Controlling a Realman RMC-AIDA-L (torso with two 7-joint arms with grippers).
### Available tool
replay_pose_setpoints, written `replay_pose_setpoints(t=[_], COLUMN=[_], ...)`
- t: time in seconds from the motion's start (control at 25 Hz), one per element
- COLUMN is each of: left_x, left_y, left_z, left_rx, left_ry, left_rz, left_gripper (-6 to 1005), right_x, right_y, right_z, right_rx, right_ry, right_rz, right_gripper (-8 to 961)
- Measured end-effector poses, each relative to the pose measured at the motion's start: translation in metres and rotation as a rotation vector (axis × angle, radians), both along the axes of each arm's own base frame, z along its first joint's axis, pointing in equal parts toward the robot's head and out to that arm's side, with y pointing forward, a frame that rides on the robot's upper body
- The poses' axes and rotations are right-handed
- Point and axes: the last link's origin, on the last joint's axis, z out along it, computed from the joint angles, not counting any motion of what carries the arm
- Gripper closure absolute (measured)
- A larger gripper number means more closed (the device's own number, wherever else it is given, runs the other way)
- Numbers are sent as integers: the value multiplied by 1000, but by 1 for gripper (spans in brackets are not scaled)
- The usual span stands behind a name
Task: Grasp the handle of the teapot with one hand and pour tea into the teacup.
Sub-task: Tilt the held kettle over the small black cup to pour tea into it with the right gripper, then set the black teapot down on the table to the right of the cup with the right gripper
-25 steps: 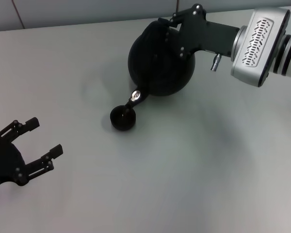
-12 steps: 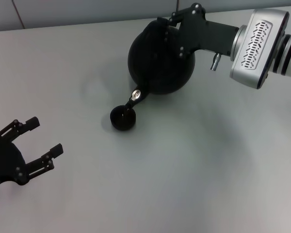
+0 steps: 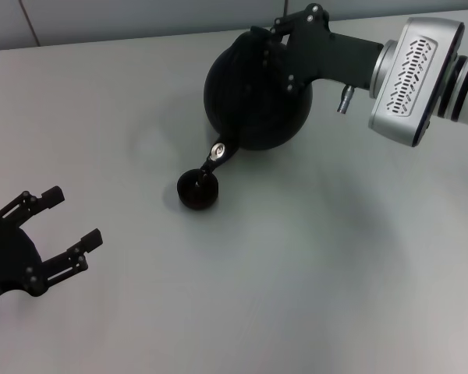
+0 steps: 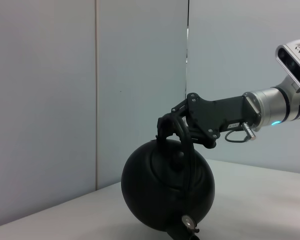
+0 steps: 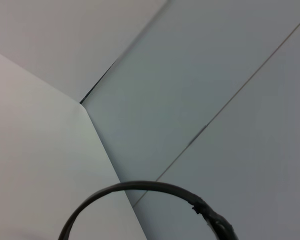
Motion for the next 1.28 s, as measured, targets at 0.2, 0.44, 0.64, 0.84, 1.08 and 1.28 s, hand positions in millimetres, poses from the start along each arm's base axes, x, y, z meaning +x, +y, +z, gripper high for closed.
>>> replay_pose_setpoints(t=[0.2,0.44,0.64,0.84,1.08,1.28], left_x=[0,-1,-1,0,1,0], left_y=[-1,-2,-2,-2,-3,-3], left_z=[0,1,1,1,1,3], left_rx=[0,0,-1,-2,-1,-1], left_ry=[-3,-6,-9,-11,-13,-12], left_rz=[3,6,5,1,-6,-10], left_gripper=[152,152,152,152,152,152], right_x=[1,11,22,37,59,67], right_y=[0,-1,-8,-18,-31,-36], right_z=[2,11,16,20,33,36], right_rx=[-29,-76,-124,-155,-99,-89], right_ry=[73,180,273,375,537,576], right_rz=[-68,-198,-299,-394,-494,-527], right_gripper=[869,867,866,864,863,861])
